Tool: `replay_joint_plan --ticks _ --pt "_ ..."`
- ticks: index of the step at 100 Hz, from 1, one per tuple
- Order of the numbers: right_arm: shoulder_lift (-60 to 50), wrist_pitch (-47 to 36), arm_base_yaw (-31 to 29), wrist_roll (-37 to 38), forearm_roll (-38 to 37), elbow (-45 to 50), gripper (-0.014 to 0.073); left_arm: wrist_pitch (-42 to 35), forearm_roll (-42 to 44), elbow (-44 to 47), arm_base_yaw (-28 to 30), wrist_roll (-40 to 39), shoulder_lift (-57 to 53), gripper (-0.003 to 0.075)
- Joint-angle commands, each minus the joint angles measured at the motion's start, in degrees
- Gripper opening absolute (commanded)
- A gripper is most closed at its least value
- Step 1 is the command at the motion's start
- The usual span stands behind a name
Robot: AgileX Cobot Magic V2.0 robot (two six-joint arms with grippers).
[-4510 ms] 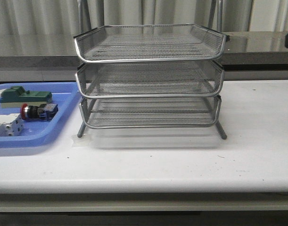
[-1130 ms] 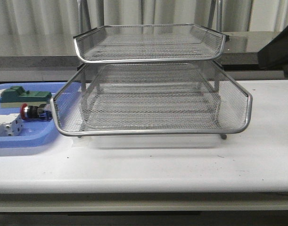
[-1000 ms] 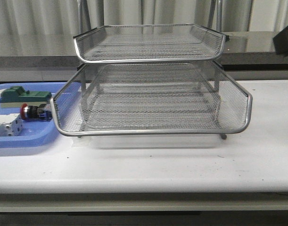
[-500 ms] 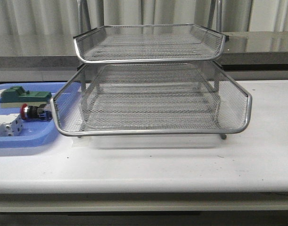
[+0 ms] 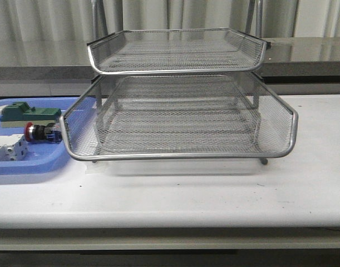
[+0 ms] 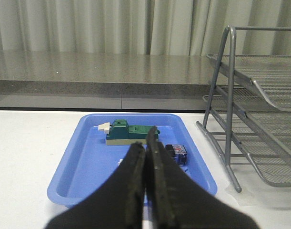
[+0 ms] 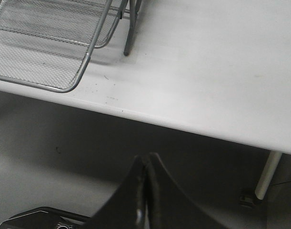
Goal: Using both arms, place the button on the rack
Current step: 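Withdraw the right gripper and move the left gripper over the blue tray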
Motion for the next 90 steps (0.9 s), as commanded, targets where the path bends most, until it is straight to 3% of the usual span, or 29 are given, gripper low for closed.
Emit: replay_joint_plan --ticks 1,62,73,90 --pt "0.14 -2.59 0.23 0.09 0.66 -1.70 -0.0062 -4.80 0.01 2.50 -0.26 -0.53 -1.92 -0.0020" --pt "0.14 -2.16 0.23 0.09 0.79 -1.70 -0.0062 -4.79 -1.76 0.04 -0.26 -0.53 -1.92 -0.0020" --pt "0.14 -2.16 0.23 0.09 0.79 -1.70 -0.0062 -0.94 -3.18 -4.88 -0.26 -0.53 -0.89 -0.0020" --pt "0.14 -2.16 0.23 0.09 0.79 -1.70 -0.0062 16.35 -3.60 -18.25 -0.26 -0.53 5.63 -0.0020"
